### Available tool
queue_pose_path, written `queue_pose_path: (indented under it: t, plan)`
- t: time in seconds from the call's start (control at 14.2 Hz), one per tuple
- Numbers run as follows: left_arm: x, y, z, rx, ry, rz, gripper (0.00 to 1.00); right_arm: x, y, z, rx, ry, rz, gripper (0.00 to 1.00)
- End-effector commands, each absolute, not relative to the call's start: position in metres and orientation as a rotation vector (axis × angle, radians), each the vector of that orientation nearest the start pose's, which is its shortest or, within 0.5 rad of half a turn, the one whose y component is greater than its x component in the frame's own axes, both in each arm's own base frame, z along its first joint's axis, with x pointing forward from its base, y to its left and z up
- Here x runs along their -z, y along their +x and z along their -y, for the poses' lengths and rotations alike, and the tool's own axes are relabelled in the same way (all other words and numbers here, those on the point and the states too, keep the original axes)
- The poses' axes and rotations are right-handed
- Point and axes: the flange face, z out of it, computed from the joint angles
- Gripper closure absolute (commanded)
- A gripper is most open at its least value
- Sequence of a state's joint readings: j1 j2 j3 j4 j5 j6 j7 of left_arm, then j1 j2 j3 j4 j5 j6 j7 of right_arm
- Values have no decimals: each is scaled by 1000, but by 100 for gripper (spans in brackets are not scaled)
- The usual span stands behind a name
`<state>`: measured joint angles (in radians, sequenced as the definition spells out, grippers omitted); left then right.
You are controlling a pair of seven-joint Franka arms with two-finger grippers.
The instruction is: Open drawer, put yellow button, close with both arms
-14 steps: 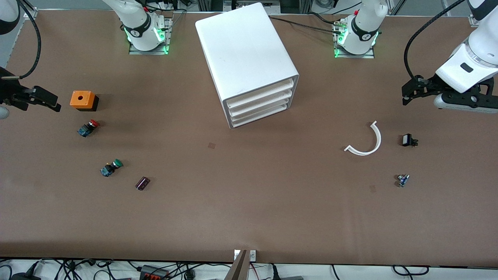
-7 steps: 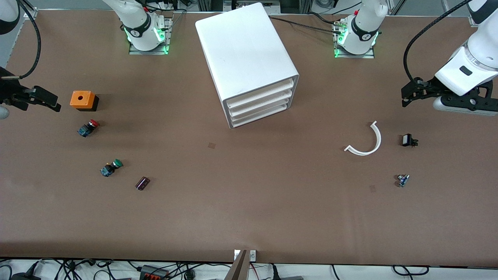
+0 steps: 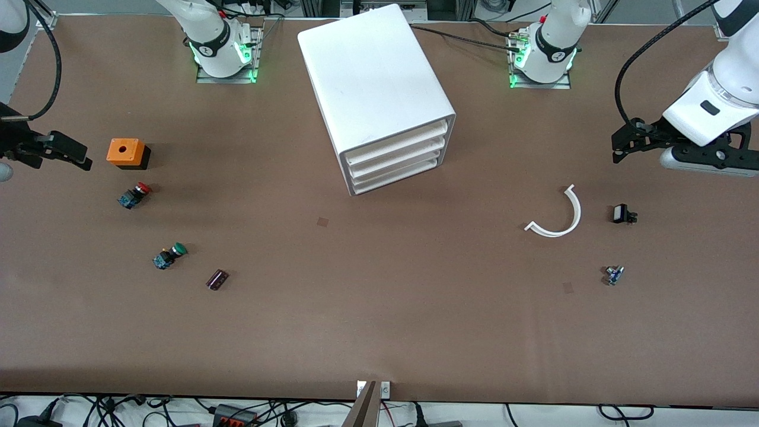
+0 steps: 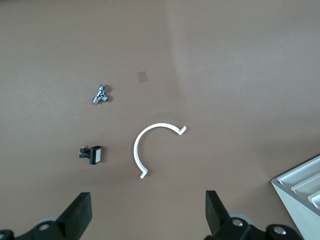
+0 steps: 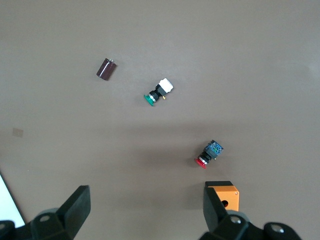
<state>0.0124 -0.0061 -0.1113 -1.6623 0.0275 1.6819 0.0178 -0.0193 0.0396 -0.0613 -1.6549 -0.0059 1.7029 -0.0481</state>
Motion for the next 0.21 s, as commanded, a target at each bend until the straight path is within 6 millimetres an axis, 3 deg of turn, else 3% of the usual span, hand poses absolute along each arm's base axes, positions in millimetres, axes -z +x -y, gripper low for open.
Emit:
queue_pose_path:
  t: [0.0,0.14]
  plan:
    - [-600,561,55,39,-3125,-213,0,-578,566,48,22,-3163,-47,0]
    - [-600,561,54,32,-3127,-210,0,-579,565,49,25,-3163,-49,0]
